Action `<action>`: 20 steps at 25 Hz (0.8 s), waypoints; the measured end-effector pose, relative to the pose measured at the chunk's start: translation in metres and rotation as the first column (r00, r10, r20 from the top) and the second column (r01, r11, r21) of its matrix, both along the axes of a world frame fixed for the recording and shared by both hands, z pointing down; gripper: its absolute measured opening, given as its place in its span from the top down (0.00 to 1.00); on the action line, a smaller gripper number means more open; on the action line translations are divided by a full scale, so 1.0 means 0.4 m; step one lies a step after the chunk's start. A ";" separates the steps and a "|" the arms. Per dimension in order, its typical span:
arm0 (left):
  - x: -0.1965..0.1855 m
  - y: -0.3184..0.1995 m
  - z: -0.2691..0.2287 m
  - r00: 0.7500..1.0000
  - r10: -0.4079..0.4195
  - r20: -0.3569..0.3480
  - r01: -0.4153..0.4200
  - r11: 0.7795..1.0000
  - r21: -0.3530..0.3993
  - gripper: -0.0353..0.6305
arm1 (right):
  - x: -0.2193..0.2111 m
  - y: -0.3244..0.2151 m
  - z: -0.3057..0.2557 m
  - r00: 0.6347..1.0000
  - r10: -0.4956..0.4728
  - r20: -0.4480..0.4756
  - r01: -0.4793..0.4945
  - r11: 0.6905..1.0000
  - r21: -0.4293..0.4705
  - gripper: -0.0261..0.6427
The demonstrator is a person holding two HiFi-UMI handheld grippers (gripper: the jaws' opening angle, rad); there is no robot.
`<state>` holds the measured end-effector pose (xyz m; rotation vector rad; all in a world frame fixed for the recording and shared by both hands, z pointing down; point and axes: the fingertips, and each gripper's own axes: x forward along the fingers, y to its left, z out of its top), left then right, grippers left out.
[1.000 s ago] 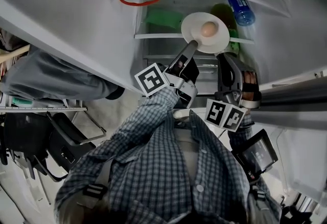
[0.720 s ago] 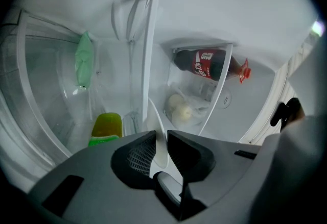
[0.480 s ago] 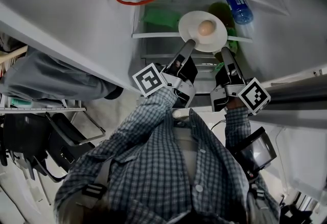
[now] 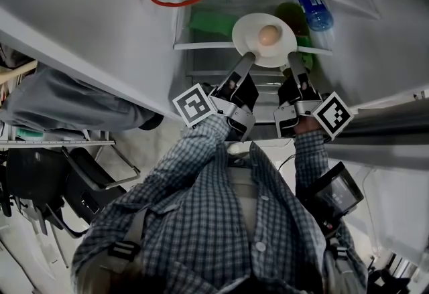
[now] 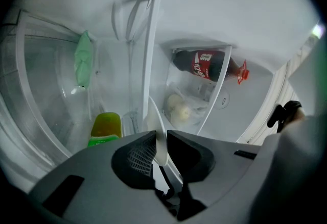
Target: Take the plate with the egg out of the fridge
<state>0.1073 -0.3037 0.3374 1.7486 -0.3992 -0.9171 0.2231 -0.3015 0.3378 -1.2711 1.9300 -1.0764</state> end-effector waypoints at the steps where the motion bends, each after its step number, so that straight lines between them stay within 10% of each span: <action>1: -0.001 0.000 0.000 1.000 0.002 0.000 -0.002 1.000 0.003 0.84 | -0.001 -0.001 0.000 1.000 0.001 -0.015 -0.001 1.000 0.000 0.83; 20: 0.002 0.005 0.012 1.000 0.023 0.003 -0.023 1.000 -0.018 0.86 | 0.004 0.011 0.016 0.979 0.032 0.199 -0.016 0.997 -0.081 0.91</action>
